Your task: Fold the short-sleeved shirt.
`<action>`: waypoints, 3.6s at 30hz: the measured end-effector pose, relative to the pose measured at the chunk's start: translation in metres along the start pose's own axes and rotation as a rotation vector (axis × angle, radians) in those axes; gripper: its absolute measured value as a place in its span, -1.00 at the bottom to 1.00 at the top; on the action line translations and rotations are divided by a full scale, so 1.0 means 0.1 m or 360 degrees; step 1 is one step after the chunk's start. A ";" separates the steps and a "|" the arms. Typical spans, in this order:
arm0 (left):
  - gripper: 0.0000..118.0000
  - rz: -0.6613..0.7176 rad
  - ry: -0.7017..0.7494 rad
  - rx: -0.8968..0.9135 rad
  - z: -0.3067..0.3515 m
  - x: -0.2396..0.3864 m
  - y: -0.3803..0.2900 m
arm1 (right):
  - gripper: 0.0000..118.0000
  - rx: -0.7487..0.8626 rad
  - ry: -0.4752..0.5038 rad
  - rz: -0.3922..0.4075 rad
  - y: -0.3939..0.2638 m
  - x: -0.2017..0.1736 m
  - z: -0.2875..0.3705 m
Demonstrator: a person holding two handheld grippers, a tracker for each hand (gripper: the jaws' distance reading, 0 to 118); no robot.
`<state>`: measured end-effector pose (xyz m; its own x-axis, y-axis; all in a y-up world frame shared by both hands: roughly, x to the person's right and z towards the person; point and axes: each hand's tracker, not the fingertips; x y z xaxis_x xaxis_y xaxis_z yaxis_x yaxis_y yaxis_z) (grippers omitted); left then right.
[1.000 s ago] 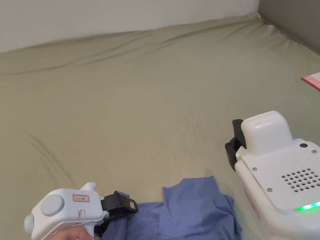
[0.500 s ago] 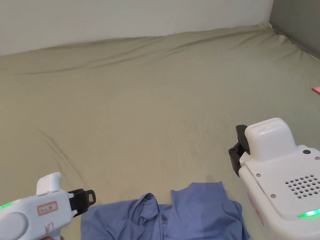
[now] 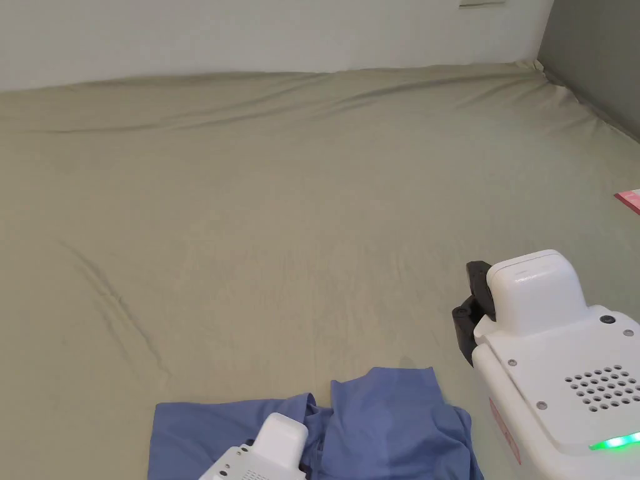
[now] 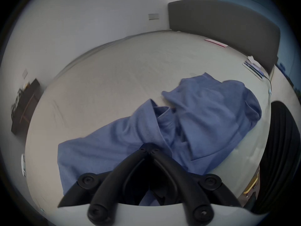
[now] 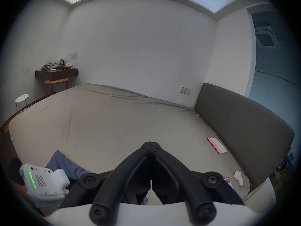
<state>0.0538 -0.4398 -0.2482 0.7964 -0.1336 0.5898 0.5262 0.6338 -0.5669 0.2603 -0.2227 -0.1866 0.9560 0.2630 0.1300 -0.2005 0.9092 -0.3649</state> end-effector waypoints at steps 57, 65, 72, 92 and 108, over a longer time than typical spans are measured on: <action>-0.80 0.1382 -0.0637 -0.0120 0.25 -2.46 -0.71 | -1.00 -0.0052 0.0124 0.0111 0.22 -0.45 -0.15; -0.82 0.1253 -0.0249 -0.0026 1.03 -2.80 -0.61 | -1.00 -0.0026 0.0185 0.0113 0.25 -0.58 -0.14; -0.82 0.1204 0.0159 -0.0139 1.47 -3.08 -0.29 | -1.00 -0.0009 0.0210 0.0106 0.25 -0.59 -0.13; -0.82 0.0963 -0.0281 -0.0392 0.09 -1.37 0.50 | -1.00 -0.0062 0.0113 0.0025 0.00 -0.14 -0.15; 0.95 0.1379 -0.0784 -0.0078 0.19 -1.37 0.48 | -1.00 -0.0078 0.0096 0.0013 -0.03 -0.11 -0.16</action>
<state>-0.0354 -0.3765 -0.3457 0.7046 0.6980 0.1278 -0.1576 0.3296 -0.9309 0.2542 -0.2334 -0.2018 0.9659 0.2489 0.0714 -0.1990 0.8898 -0.4106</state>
